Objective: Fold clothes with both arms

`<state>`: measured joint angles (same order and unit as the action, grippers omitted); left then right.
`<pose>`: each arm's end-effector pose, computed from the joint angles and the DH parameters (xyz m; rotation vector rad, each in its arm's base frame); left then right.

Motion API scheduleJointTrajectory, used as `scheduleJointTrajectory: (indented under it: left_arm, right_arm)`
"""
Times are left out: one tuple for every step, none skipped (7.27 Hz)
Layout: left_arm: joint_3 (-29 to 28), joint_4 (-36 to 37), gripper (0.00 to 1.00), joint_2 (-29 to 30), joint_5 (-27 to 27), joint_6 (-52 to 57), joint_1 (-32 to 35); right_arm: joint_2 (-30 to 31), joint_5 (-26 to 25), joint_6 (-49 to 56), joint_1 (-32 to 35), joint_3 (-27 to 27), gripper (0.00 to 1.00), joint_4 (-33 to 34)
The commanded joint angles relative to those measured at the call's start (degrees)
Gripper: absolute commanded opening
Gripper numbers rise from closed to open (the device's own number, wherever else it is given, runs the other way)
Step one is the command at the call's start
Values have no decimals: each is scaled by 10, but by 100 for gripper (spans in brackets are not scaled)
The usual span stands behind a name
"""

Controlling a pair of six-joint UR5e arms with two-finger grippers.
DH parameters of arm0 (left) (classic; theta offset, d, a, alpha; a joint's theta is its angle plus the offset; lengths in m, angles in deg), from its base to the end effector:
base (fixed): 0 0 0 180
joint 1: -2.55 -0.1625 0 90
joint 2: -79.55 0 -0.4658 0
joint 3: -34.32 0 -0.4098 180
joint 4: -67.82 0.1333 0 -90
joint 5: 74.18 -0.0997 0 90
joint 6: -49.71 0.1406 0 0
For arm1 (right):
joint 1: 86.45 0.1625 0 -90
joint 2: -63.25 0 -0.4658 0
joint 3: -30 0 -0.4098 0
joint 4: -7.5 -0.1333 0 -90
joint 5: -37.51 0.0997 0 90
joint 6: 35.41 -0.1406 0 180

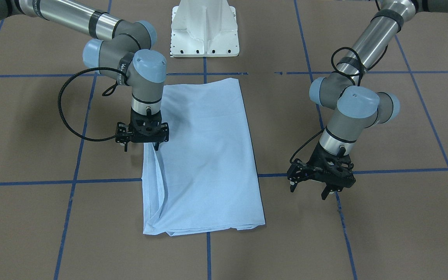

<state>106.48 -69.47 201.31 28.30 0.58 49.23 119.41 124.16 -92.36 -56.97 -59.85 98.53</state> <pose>0.4817 -0.6608 0.4387 0.5937 0.9037 0.0250 -0.5920 -0.4972 0.3864 0.3444 -0.4576 -0.0439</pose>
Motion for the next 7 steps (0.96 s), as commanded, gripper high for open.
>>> scheduleJointTrajectory:
  left_arm:
    - [2, 0, 100, -6, 0, 1, 0]
    - [1, 0, 100, -6, 0, 1, 0]
    - [2, -1, 100, -6, 0, 0, 0]
    - [4, -1, 100, -6, 0, -3, 0]
    - [19, 0, 100, -7, 0, -10, 0]
    - [40, 2, 100, -7, 0, -37, -1]
    - [66, 6, 100, -7, 1, -73, -4]
  right_arm:
    - [6, 3, 24, 24, 4, 100, 6]
    - [10, 4, 53, 43, 4, 100, 7]
    - [20, 4, 68, 55, 4, 100, 6]
    - [23, 7, 66, 63, 2, 100, -1]
    - [23, 38, 52, 67, -8, 100, -35]
    - [45, 75, 9, 68, -10, 100, -140]
    - [73, 94, -26, 68, -11, 100, -242]
